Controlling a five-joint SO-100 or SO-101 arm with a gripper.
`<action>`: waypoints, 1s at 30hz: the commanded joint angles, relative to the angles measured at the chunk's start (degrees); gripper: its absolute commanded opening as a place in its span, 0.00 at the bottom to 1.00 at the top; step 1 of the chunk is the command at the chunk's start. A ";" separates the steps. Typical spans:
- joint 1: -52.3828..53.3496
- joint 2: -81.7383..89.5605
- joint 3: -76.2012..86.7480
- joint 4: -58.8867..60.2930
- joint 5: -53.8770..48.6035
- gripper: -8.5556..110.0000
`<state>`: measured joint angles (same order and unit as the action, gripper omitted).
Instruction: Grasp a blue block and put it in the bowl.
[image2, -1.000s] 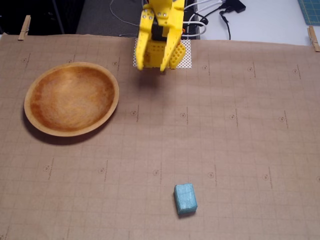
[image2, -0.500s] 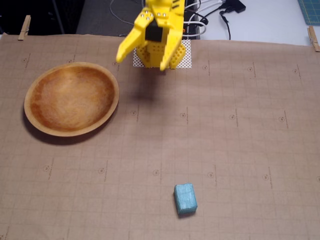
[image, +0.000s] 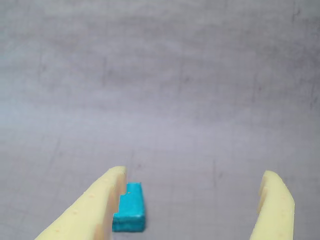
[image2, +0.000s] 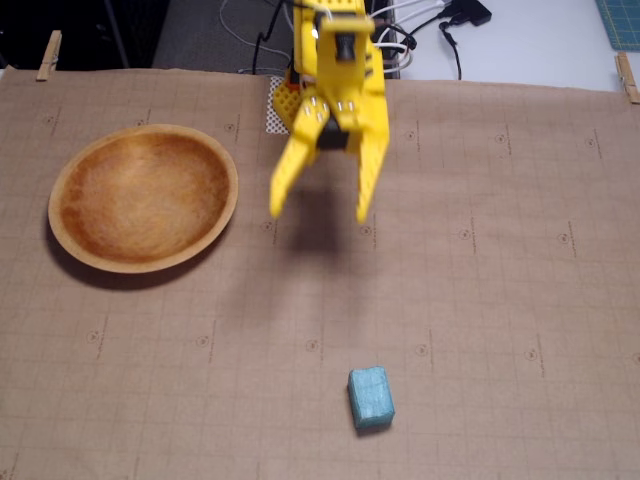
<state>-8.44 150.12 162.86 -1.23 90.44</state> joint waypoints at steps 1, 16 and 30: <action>-2.02 -7.82 -0.53 -8.44 0.00 0.35; -3.25 -35.68 -1.76 -28.83 0.09 0.35; -3.34 -56.60 -8.53 -41.57 0.18 0.35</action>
<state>-11.51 94.83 158.38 -40.43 90.09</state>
